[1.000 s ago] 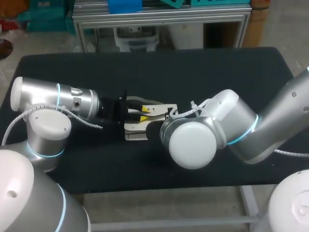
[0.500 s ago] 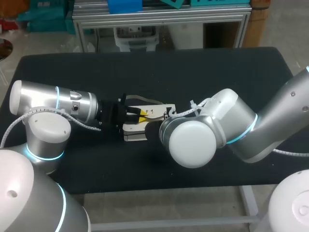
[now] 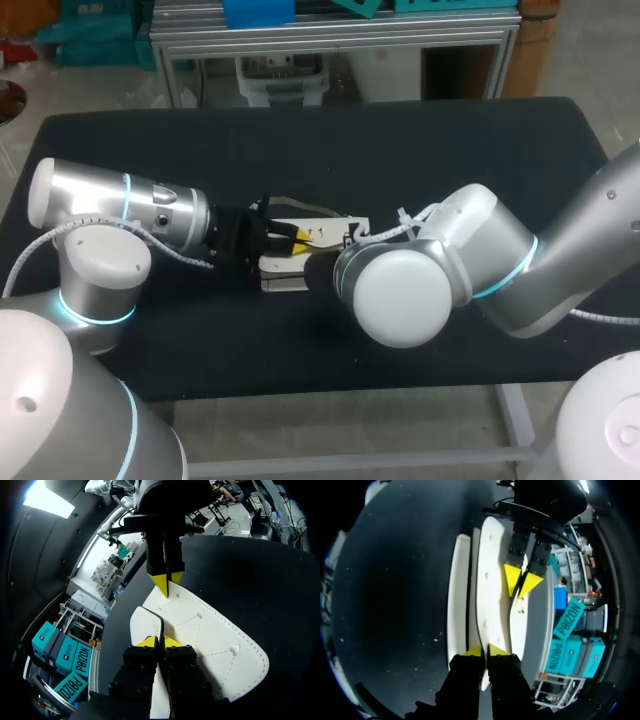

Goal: Pick up the bag, open it, inspect its contents, close it, and place it on the opposite side

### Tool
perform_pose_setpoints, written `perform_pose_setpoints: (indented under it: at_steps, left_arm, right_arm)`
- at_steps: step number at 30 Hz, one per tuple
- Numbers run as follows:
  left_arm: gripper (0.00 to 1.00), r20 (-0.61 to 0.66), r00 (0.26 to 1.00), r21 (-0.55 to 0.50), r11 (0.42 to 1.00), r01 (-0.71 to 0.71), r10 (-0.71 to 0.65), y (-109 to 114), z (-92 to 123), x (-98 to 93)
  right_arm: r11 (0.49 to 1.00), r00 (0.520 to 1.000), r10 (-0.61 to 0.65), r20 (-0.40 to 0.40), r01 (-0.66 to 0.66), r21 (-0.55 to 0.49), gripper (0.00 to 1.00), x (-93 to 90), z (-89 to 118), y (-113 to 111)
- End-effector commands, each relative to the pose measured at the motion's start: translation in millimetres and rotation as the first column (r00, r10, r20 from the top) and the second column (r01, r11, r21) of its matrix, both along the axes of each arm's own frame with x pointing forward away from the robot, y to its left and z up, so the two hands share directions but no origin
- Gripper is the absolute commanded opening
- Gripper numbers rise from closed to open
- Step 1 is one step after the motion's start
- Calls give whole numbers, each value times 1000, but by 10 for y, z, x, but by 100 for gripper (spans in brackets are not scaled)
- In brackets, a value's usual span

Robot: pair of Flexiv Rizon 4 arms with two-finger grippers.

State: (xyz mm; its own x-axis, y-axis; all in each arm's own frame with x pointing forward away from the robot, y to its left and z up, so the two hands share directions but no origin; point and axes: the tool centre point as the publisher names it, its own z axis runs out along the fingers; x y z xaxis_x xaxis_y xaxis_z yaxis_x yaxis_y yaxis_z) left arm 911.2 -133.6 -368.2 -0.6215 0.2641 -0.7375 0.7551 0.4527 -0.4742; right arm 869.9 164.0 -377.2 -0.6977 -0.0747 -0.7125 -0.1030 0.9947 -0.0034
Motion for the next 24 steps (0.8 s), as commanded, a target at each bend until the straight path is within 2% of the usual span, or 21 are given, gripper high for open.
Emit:
perform_pose_setpoints:
  at_steps: [1, 2, 3, 4, 8, 16, 17, 18, 19, 20, 24]
  left_arm:
    - [8, -16, 999, -15, 999, -30, 30, 75, -9, -23]
    - [42, -25, 999, -29, 999, -39, 38, 107, 11, -21]
    - [89, -35, 998, -42, 998, -48, 46, 131, 35, -19]
    - [100, -45, 998, -56, 997, -55, 53, 153, 63, -19]
    - [100, -74, 995, -109, 991, -74, 66, 210, 208, -41]
    - [100, -117, 993, -151, 988, -29, 11, 309, 405, -114]
    - [100, -135, 991, -159, 987, -22, 0, 327, 438, -119]
    - [100, -142, 990, -164, 986, -21, -2, 342, 464, -124]
    - [100, -147, 989, -167, 986, -25, 0, 355, 486, -128]
    - [100, -160, 987, -174, 984, -27, -2, 368, 511, -134]
    - [100, -217, 976, -185, 981, -60, 19, 405, 599, -129]
  right_arm:
    - [991, 986, 81, 144, -96, 95, 0, -1, -39, -12]
    - [991, 986, 81, 144, -96, 95, 0, -1, -39, -12]
    - [991, 986, 81, 144, -96, 95, 0, -1, -39, -12]
    - [991, 986, 81, 144, -96, 95, 0, -1, -39, -12]
    - [991, 986, 81, 144, -96, 95, 0, -1, -39, -12]
    - [991, 986, 80, 144, -95, 97, 0, -10, -28, -24]
    - [990, 987, 78, 143, -94, 102, 6, -15, -16, -26]
    - [990, 987, 79, 143, -94, 104, 35, -21, -3, -24]
    - [990, 986, 80, 144, -95, 105, 77, -28, 10, -19]
    - [990, 986, 80, 145, -96, 106, 100, -37, 28, -15]
    - [988, 984, 87, 155, -106, 116, 100, -79, 107, -7]
